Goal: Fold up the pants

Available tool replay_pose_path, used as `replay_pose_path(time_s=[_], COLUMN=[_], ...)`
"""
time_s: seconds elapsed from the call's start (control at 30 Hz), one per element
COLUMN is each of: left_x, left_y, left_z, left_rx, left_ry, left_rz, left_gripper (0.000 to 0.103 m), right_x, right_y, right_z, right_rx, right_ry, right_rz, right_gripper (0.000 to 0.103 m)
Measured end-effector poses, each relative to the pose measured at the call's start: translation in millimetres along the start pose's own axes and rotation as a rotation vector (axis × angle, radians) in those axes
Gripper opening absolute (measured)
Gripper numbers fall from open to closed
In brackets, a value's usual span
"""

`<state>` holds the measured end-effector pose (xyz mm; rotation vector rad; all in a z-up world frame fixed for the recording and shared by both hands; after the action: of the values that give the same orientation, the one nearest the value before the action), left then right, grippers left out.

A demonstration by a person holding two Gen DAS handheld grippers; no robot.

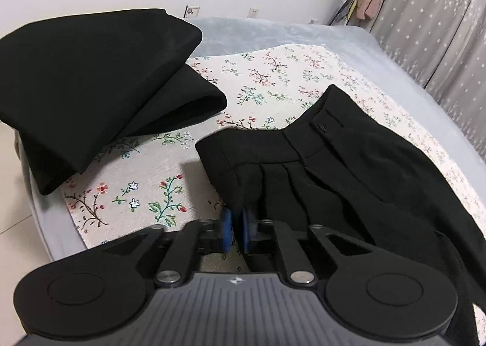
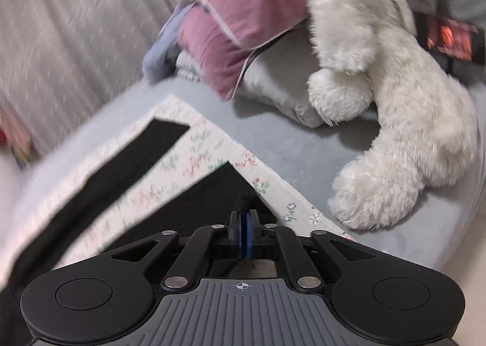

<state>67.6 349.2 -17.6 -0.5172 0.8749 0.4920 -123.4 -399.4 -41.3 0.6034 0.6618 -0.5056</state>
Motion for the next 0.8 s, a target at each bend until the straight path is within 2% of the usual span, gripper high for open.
replay_pose_path(time_s=[0.07, 0.13, 0.17, 0.2, 0.27, 0.33, 0.37, 0.47, 0.5, 0.53, 0.57, 0.6, 0.63, 0.7, 0.8], left_x=[-7, -18, -23, -27, -30, -23, -17, 2, 7, 11, 17, 24, 30, 44, 58], left_y=[1, 0, -1, -3, -13, -29, -37, -59, -67, -73, -80, -86, -90, -98, -105], left_z=[5, 11, 15, 18, 23, 30, 32, 37, 41, 45, 50, 55, 59, 66, 71], left_rx=[-0.003, 0.001, 0.002, 0.003, 0.018, 0.058, 0.075, 0.119, 0.145, 0.166, 0.183, 0.195, 0.200, 0.198, 0.207], left_ry=[-0.041, -0.094, -0.124, -0.151, -0.189, -0.174, -0.152, -0.083, -0.074, -0.070, -0.064, -0.057, -0.047, -0.021, -0.019], left_rz=[0.031, 0.051, 0.057, 0.060, 0.047, 0.020, 0.001, -0.034, -0.035, -0.029, -0.018, -0.004, 0.004, 0.019, 0.043], left_gripper=[0.029, 0.044, 0.045, 0.047, 0.051, 0.061, 0.062, 0.064, 0.070, 0.075, 0.076, 0.076, 0.076, 0.076, 0.076], right_x=[-1, 2, 6, 8, 26, 54, 70, 114, 128, 141, 151, 163, 170, 167, 142], right_y=[0, 0, 3, 5, 16, 30, 37, 47, 48, 49, 50, 51, 53, 63, 78], right_z=[2, 8, 14, 20, 35, 49, 55, 66, 67, 66, 64, 58, 55, 56, 69], right_rx=[-0.042, -0.091, -0.118, -0.138, -0.174, -0.217, -0.240, -0.281, -0.297, -0.316, -0.335, -0.364, -0.400, -0.446, -0.457], right_ry=[-0.018, -0.057, -0.071, -0.072, -0.069, -0.014, 0.013, 0.073, 0.089, 0.110, 0.135, 0.172, 0.181, 0.149, 0.006], right_rz=[-0.066, -0.132, -0.145, -0.143, -0.114, -0.063, -0.042, -0.082, -0.102, -0.117, -0.129, -0.147, -0.163, -0.177, -0.183], right_gripper=[0.020, 0.053, 0.060, 0.066, 0.066, 0.065, 0.065, 0.064, 0.062, 0.055, 0.048, 0.023, 0.019, 0.004, 0.003])
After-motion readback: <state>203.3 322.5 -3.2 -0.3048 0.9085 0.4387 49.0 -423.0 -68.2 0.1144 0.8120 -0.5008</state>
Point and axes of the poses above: each gripper's, at about its wrist camera, not at the fingertips, and x roughly the way its jaws point, y to its left, z to its top, the point moved 6 cm from there along x, roughly the way its jaws point, and after that the axes turned 7 degrees about y, right-handed, at the moved point
